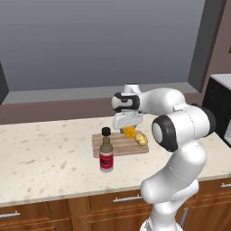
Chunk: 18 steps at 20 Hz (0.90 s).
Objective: Retrieve the reheated potato from the microwave, then place the potato, cheese, and condiment on the cutting board.
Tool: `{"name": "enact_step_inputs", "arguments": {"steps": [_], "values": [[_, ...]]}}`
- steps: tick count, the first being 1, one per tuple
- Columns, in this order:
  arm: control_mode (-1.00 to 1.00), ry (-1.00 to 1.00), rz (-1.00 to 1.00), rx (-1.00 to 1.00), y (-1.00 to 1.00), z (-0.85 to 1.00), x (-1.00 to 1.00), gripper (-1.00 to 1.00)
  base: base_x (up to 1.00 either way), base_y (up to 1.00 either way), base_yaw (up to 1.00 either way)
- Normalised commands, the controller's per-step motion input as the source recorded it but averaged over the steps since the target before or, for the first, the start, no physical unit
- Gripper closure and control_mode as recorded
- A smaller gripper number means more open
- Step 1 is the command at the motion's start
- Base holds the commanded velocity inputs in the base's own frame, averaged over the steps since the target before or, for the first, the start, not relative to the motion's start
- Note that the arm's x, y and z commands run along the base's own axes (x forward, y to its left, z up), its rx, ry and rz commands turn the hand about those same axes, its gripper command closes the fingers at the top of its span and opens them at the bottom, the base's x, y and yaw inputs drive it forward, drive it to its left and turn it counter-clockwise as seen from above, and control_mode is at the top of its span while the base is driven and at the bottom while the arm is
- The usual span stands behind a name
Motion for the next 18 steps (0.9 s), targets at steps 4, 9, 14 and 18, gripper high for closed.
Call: {"name": "enact_step_inputs", "arguments": {"steps": [4, 9, 14, 18], "values": [[-1.0, 0.0, 0.0, -0.03, 0.08, -0.33, 0.12, 1.0, 0.0, 0.0, 0.0], [-1.0, -0.01, -0.01, -0.05, 0.04, -0.34, 0.15, 1.0, 0.0, 0.0, 0.0], [-1.0, -0.03, 0.0, -0.01, 0.04, -0.2, 0.04, 1.0, 0.0, 0.0, 0.0], [-1.0, 0.0, 0.0, 0.0, 0.0, -0.24, 0.01, 1.0, 0.0, 0.0, 0.0]]}}
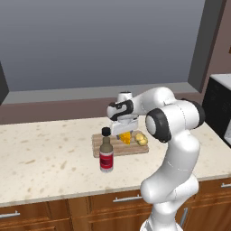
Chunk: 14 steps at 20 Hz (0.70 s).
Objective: Retrieve the reheated potato from the microwave, then place the potato, cheese, and condiment on the cutting board.
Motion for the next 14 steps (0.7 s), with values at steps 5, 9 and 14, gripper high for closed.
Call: {"name": "enact_step_inputs", "arguments": {"steps": [5, 9, 14], "values": [[-1.0, 0.0, 0.0, 0.0, 0.0, -0.24, 0.01, 1.0, 0.0, 0.0, 0.0], [-1.0, -0.01, 0.0, 0.0, 0.02, -0.21, 0.02, 1.0, 0.0, 0.0, 0.0], [-1.0, -0.03, 0.0, 0.0, 0.04, -0.19, 0.06, 1.0, 0.0, 0.0, 0.0]]}}
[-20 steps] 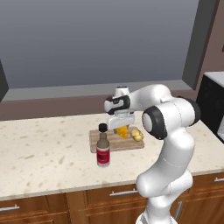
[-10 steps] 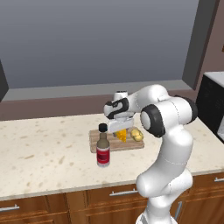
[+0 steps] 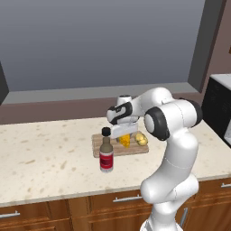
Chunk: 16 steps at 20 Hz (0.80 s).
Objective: Retrieve the reheated potato from the microwave, then place the potato, cheese, and condiment on the cutting board.
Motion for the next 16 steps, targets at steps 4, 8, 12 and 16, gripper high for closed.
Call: {"name": "enact_step_inputs", "arguments": {"steps": [4, 8, 12, 16], "values": [[-1.0, -0.04, 0.0, 0.0, 0.03, -0.22, 0.03, 1.0, 0.0, 0.0, 0.0], [-1.0, -0.04, 0.0, -0.01, 0.02, -0.2, 0.02, -1.0, 0.0, 0.0, 0.0], [-1.0, -0.03, 0.0, -0.02, 0.0, -0.09, 0.0, -1.0, 0.0, 0.0, 0.0], [-1.0, -0.03, 0.0, 0.0, 0.0, 0.05, -0.02, -1.0, 0.0, 0.0, 0.0]]}}
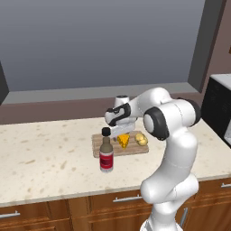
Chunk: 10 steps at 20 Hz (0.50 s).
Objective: Retrieve the reheated potato from the microwave, then place the potato, cheese, and condiment on the cutting board.
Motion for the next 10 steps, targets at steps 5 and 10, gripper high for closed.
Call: {"name": "enact_step_inputs", "arguments": {"steps": [5, 10], "values": [[-1.0, -0.01, 0.0, 0.0, 0.0, 0.26, -0.06, -1.0, 0.0, 0.0, 0.0], [-1.0, -0.06, 0.0, 0.0, 0.01, 0.39, -0.05, -1.0, 0.0, 0.0, 0.0]]}}
